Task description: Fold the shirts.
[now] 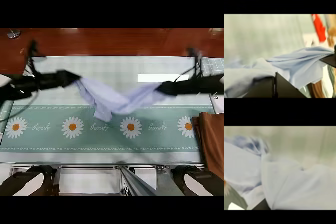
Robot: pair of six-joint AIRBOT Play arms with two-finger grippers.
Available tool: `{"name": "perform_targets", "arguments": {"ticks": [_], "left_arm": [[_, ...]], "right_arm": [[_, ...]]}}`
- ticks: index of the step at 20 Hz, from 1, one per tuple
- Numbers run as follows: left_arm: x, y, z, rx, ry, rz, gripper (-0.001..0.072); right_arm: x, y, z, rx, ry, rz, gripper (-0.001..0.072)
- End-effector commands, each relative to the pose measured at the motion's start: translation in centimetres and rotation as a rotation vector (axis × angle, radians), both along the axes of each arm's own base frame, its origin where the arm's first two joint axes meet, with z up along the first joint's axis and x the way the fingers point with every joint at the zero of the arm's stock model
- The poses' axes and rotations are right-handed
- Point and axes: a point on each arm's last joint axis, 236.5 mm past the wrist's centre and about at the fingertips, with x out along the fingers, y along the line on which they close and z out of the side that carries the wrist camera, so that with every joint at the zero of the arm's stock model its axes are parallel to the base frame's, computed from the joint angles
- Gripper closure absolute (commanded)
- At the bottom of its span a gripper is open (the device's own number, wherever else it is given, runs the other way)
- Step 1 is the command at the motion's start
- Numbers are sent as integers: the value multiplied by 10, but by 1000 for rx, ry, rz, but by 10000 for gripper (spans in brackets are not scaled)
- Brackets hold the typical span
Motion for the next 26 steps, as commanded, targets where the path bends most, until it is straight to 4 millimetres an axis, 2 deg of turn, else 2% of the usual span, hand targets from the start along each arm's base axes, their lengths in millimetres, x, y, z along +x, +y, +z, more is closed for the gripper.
{"name": "perform_targets", "arguments": {"ticks": [1, 3, 5, 6, 7, 9, 10, 12, 14, 16, 19, 23, 24, 26], "left_arm": [[-7, 31, 153, 9, -361, 83, 688], [-35, 49, 233, 29, -550, 152, 688], [-73, 66, 292, 98, -711, 238, 688], [-90, 75, 312, 147, -772, 288, 688], [-107, 85, 329, 198, -821, 344, 688], [-137, 108, 350, 323, -890, 490, 688], [-149, 118, 355, 381, -909, 555, 688], [-168, 133, 351, 495, -901, 649, 689], [-173, 139, 326, 561, -801, 658, 688], [-165, 133, 281, 538, -626, 577, 688], [-144, 121, 192, 450, -349, 412, 688], [-107, 130, 67, 300, -49, 371, 688], [-98, 130, 38, 283, -14, 371, 688], [-81, 126, -11, 247, 40, 391, 688]], "right_arm": [[4, 0, 175, -10, -366, 25, 692], [-24, 5, 250, -5, -532, 57, 692], [-59, 4, 292, -28, -639, 79, 692], [-77, 4, 300, -43, -658, 95, 692], [-94, 2, 301, -67, -657, 109, 692], [-122, -6, 284, -139, -596, 129, 692], [-134, -12, 273, -171, -548, 131, 692], [-152, -17, 255, -202, -465, 143, 692], [-162, -15, 235, -182, -398, 148, 692], [-168, -10, 191, -155, -274, 170, 692], [-170, -7, 98, -110, -56, 158, 692], [-157, -3, -35, -29, 190, 69, 692], [-150, -4, -63, -15, 223, 28, 692], [-134, -8, -104, -13, 260, -32, 692]]}}
